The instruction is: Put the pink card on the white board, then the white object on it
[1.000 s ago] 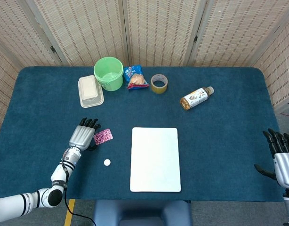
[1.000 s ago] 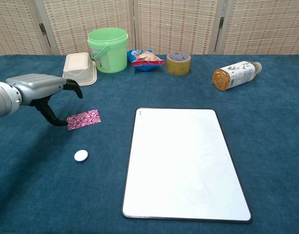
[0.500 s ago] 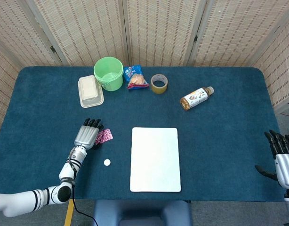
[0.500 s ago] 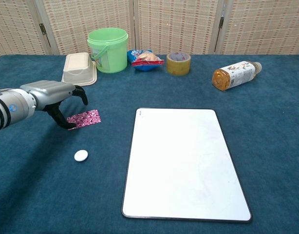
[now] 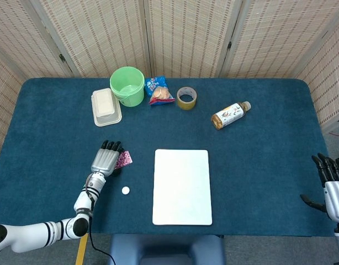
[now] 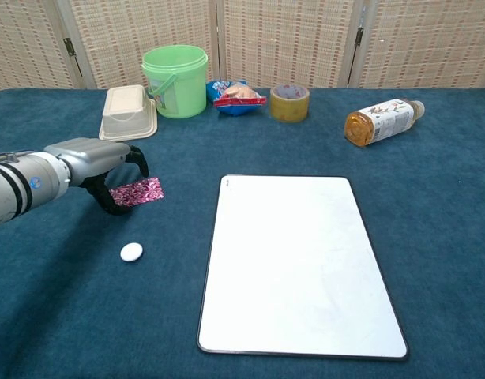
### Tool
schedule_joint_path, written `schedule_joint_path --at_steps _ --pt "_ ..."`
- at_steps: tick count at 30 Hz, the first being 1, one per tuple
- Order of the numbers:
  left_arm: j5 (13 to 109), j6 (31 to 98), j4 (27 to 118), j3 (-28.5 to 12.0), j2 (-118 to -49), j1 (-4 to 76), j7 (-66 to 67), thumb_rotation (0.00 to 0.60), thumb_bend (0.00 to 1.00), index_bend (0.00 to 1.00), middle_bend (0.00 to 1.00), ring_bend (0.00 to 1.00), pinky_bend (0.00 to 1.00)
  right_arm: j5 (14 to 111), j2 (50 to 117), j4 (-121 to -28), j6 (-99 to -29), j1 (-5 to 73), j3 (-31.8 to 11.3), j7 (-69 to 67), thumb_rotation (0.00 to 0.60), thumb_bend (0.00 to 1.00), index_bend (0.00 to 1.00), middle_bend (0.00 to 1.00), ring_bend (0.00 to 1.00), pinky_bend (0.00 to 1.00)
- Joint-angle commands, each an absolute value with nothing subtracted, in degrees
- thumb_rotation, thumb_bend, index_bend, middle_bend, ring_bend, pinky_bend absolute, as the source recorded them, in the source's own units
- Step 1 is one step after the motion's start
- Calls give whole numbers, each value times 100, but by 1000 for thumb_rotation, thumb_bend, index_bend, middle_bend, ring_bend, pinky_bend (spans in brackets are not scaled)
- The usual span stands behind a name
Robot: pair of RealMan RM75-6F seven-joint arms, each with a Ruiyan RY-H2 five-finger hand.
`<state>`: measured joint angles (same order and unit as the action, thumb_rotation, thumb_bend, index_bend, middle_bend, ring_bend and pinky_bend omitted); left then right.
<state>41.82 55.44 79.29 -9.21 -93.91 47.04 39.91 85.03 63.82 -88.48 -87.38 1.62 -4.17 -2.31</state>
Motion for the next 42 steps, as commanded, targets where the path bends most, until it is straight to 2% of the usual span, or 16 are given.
schedule_joint_path --at_steps 1,20,28,42 --pt "4138 5559 7887 -929 -9434 4730 4006 600 344 267 114 108 0 8506 6378 -8851 -8739 158 -415 -233 600 152 37 78 65 29" --pt "3953 5540 7739 -888 -9542 4804 4003 600 344 292 114 110 0 8487 6383 -8839 -8736 121 -406 -270 600 153 41 78 66 29" --pt "4052 5630 7719 -889 -9557 4786 3934 600 343 272 114 115 0 8474 6378 -8836 -8718 120 -411 -269 600 153 41 78 64 29" --pt "3666 5579 7696 -904 -9539 4880 4219 600 343 267 114 114 0 8449 6385 -8817 -8699 98 -402 -308 600 153 54 78 60 29"
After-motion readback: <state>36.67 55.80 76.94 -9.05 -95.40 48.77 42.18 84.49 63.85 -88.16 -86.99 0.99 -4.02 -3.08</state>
